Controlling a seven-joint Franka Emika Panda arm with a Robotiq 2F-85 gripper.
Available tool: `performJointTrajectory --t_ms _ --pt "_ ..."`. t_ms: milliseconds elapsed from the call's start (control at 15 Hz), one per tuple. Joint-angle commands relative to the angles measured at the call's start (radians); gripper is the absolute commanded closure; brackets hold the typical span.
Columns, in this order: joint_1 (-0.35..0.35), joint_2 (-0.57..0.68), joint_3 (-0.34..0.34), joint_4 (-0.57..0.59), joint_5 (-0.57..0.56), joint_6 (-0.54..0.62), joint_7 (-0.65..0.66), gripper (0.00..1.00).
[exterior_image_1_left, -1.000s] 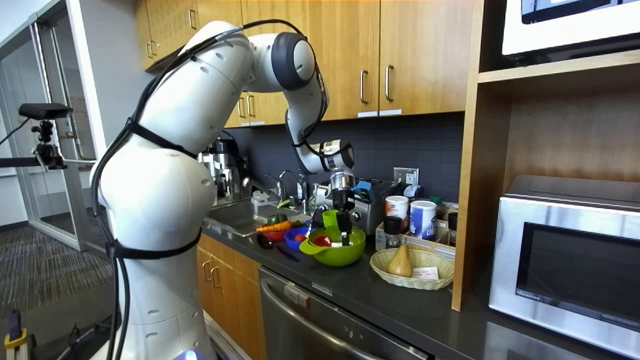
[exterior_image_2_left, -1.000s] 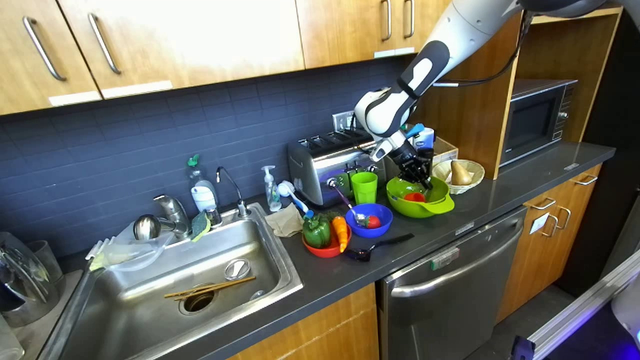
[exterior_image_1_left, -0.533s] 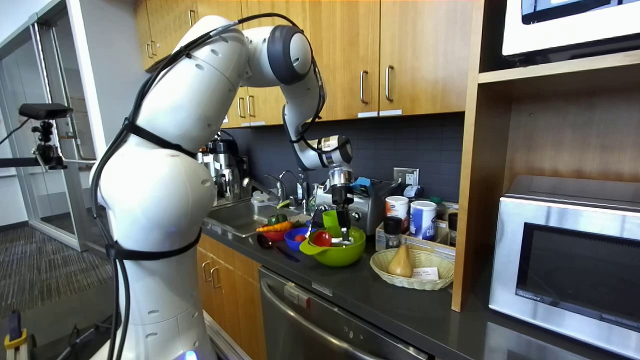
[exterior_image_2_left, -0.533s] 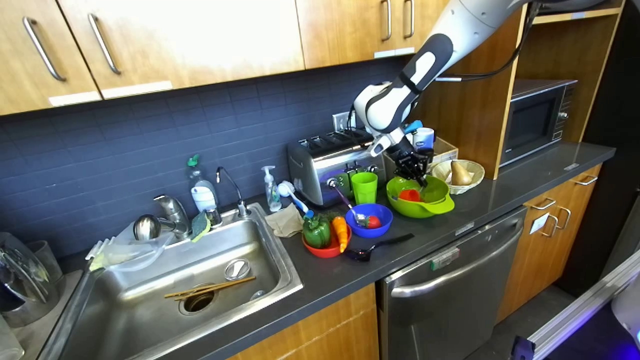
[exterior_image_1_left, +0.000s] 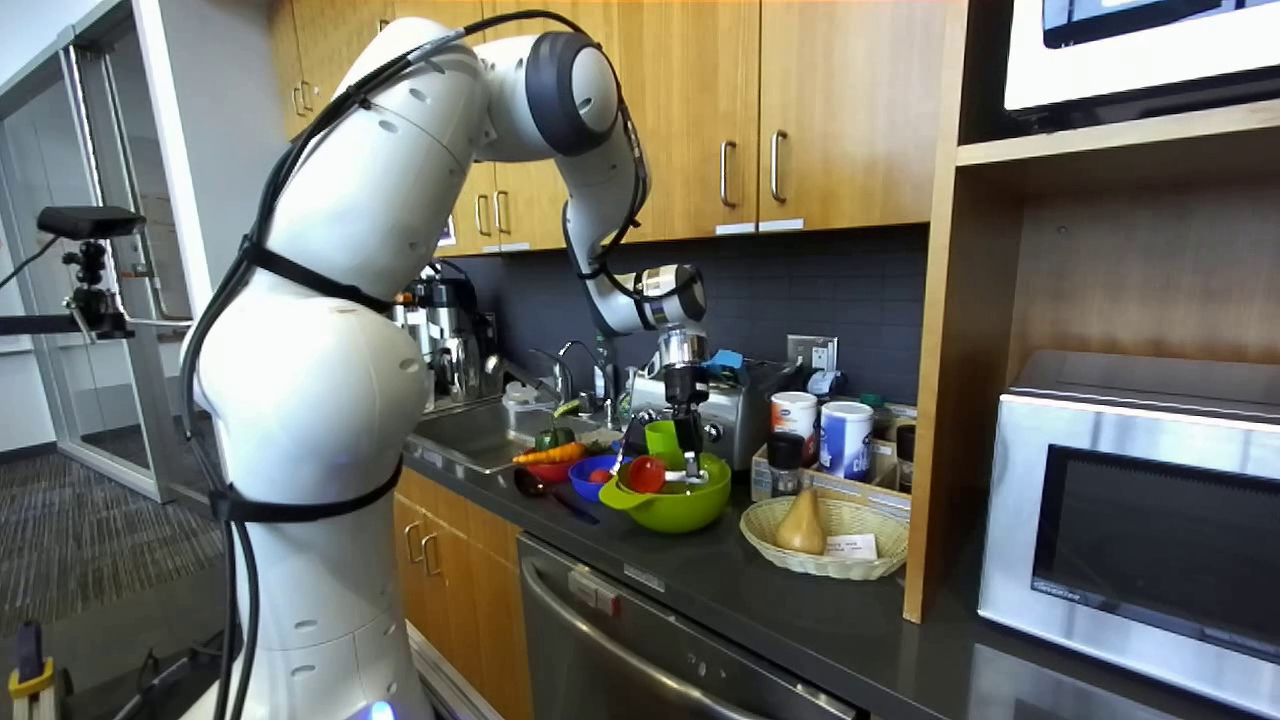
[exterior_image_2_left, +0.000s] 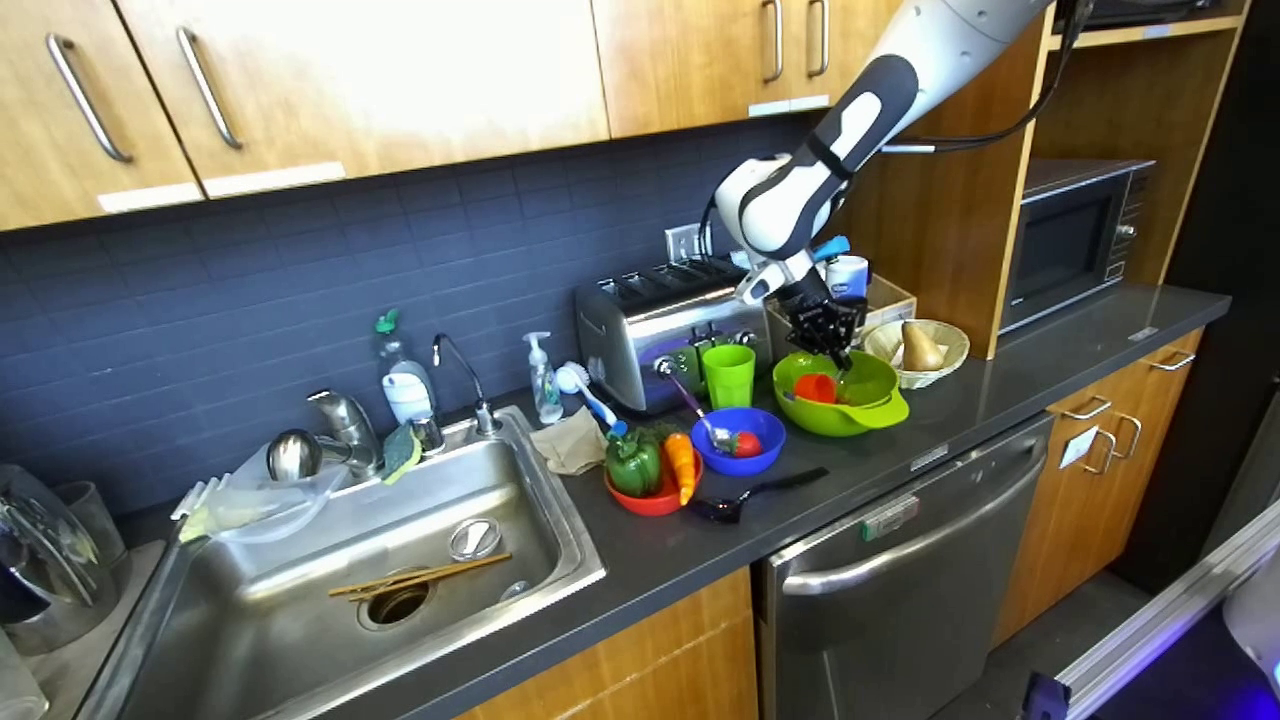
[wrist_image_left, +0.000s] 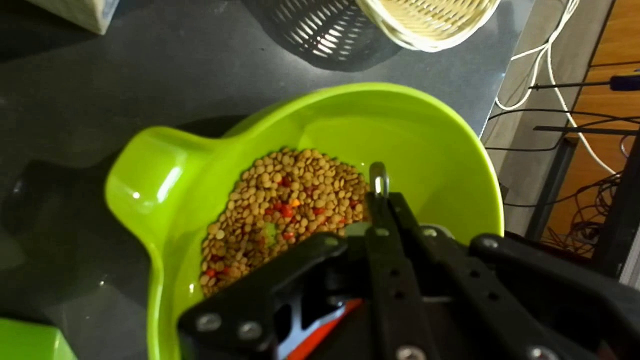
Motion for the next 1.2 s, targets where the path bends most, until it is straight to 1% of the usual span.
performJointTrajectory --t_ms 0,333,800,933,1133 --pt "-0.018 -0.063 -0.004 -0.066 0.034 0.070 -0.016 0.99" --pt "-0.039 -0.063 -0.005 -0.075 0.051 0.162 -0.047 0.99" --pt "-0.044 -0.084 -0.013 -0.102 0.047 0.245 -0.064 0.99" --pt "-0.041 -0.087 -0.019 -0.115 0.033 0.279 -0.064 0.99" --pt "-0.029 -0.097 -0.038 -0.158 -0.015 0.374 -0.039 0.99"
